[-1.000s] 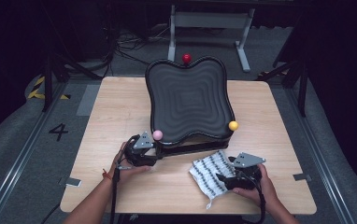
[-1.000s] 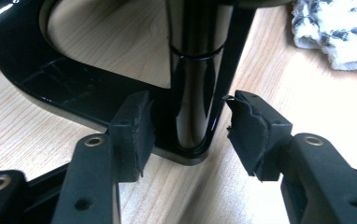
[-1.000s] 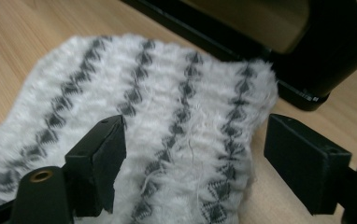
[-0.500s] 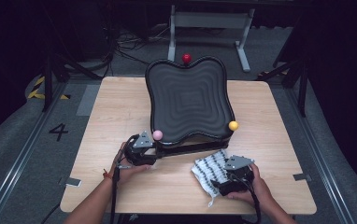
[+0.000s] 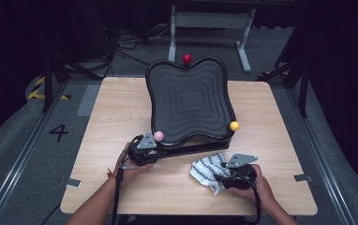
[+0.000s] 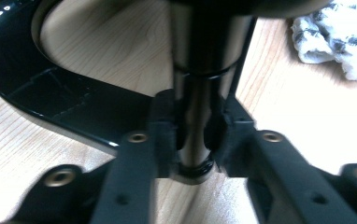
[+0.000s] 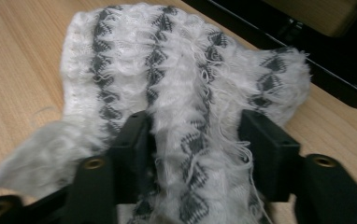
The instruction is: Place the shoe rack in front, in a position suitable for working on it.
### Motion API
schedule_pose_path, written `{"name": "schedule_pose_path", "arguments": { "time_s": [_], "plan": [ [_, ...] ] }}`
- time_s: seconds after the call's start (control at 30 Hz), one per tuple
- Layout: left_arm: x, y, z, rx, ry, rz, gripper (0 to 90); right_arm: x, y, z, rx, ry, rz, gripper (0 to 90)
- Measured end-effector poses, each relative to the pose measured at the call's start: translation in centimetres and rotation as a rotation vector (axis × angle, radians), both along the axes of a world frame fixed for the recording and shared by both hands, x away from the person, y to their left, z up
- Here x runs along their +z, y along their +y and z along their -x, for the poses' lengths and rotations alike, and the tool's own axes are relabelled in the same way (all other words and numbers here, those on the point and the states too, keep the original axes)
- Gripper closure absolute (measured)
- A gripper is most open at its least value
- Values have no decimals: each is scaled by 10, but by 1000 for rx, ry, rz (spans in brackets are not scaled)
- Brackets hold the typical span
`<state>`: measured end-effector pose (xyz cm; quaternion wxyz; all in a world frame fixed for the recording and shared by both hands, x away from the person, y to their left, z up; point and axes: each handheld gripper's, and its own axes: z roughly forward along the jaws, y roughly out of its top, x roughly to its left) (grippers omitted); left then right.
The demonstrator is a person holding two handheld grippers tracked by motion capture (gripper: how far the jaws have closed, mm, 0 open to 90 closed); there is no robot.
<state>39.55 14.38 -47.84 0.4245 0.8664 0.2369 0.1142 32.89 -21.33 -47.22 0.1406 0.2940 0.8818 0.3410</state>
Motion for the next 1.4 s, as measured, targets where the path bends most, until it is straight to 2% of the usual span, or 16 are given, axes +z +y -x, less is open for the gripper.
{"name": "schedule_pose_path", "arguments": {
  "time_s": [0.03, 0.23, 0.37, 0.67, 0.7, 0.73, 0.77, 0.8, 0.87, 0.9, 0.93, 1.0, 1.1, 1.23, 1.27, 1.4],
  "plan": [
    [0, 0, 0, -2, 1, -2, 732, 0, -1, -1, -3, -18, 5, 630],
    [0, -5, 2, -22, -3, -6, 730, -1, -5, -1, 7, -75, 22, 752],
    [1, -5, 2, -29, -4, -11, 731, -1, -6, 1, 15, -98, 26, 779],
    [2, -8, 6, -46, 9, -14, 729, 1, -16, 2, 0, -80, -12, 773],
    [2, -8, 7, -46, 7, -14, 729, 1, -17, 2, -7, -77, -15, 750],
    [1, -8, 7, -44, 4, -9, 727, 2, -18, 3, -11, -70, -20, 616],
    [1, -8, 7, -41, 4, -9, 727, 3, -17, 2, -11, -71, -24, 552],
    [1, -8, 8, -40, 5, -4, 727, 3, -17, 2, -11, -71, -24, 552],
    [1, -8, 8, -41, 2, -7, 726, 5, -15, 3, -10, -82, -23, 453],
    [1, -8, 8, -40, 5, -4, 727, 8, -12, 3, -17, -103, -23, 380],
    [1, -8, 8, -40, 5, -4, 727, 8, -12, 3, -17, -103, -23, 380],
    [1, -9, 8, -46, 5, -12, 726, 10, -5, 3, 3, -109, -20, 290],
    [1, -10, 8, -51, 3, -7, 722, 7, 1, 3, 28, -112, 2, 240],
    [1, -10, 8, -51, 4, -7, 719, -2, 7, -1, 27, -79, 41, 154],
    [1, -10, 8, -51, 6, -7, 718, -4, 6, -5, 21, -59, 20, 128],
    [1, -10, 8, -54, 4, -7, 712, -7, 4, -10, 16, -25, 2, 117]
  ]
}}
